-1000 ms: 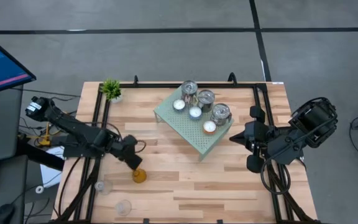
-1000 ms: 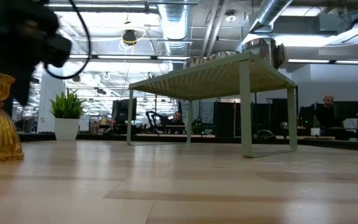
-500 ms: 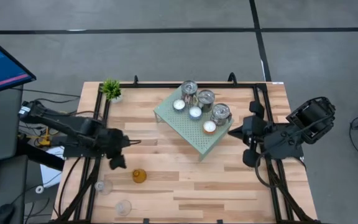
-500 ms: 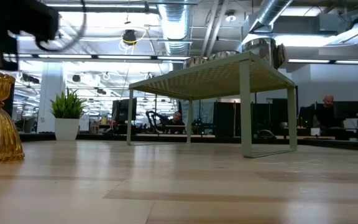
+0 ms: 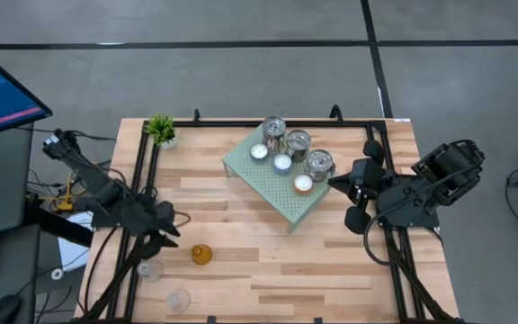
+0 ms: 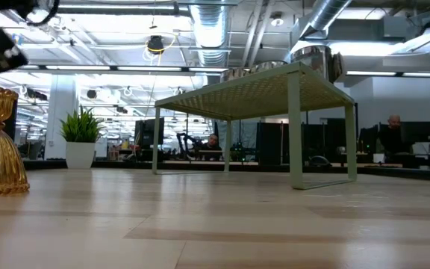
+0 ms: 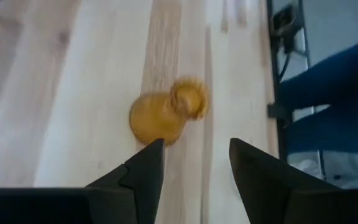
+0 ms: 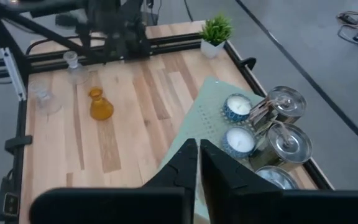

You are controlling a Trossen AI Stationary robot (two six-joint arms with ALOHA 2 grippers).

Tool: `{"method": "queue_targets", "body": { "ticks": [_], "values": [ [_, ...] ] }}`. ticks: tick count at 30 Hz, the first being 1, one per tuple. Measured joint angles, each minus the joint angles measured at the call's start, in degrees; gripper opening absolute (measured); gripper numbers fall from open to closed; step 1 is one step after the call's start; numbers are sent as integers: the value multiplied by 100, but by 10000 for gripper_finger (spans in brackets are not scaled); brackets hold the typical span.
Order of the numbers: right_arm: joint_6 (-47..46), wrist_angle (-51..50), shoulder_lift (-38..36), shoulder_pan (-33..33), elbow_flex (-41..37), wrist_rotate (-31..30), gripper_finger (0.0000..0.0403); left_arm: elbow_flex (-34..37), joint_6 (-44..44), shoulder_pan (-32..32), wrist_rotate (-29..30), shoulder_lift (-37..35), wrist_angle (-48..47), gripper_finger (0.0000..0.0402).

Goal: Stock candles on shelf
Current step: Put the center orange candle holder on the shelf

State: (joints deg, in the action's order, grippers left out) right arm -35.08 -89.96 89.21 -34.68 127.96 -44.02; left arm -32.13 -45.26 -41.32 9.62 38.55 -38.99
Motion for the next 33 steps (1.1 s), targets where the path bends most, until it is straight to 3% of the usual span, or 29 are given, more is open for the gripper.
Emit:
{"method": "queue_targets", "body": {
  "ticks": [8,16,19,23,33],
  "values": [
    [-204,1,2,0,0,-172,100,1114,-468,-420,245,265,1947,220],
    [-205,117,2,0,0,-154,190,1519,-454,-422,249,428,2145,287],
    [-207,177,3,14,0,-152,215,1632,-452,-422,610,428,2247,301],
    [-207,218,4,81,0,-113,234,1762,-452,-422,970,461,2601,309],
    [-202,212,4,322,0,-100,231,1789,-302,-560,1026,1024,3338,310]
  ]
}}
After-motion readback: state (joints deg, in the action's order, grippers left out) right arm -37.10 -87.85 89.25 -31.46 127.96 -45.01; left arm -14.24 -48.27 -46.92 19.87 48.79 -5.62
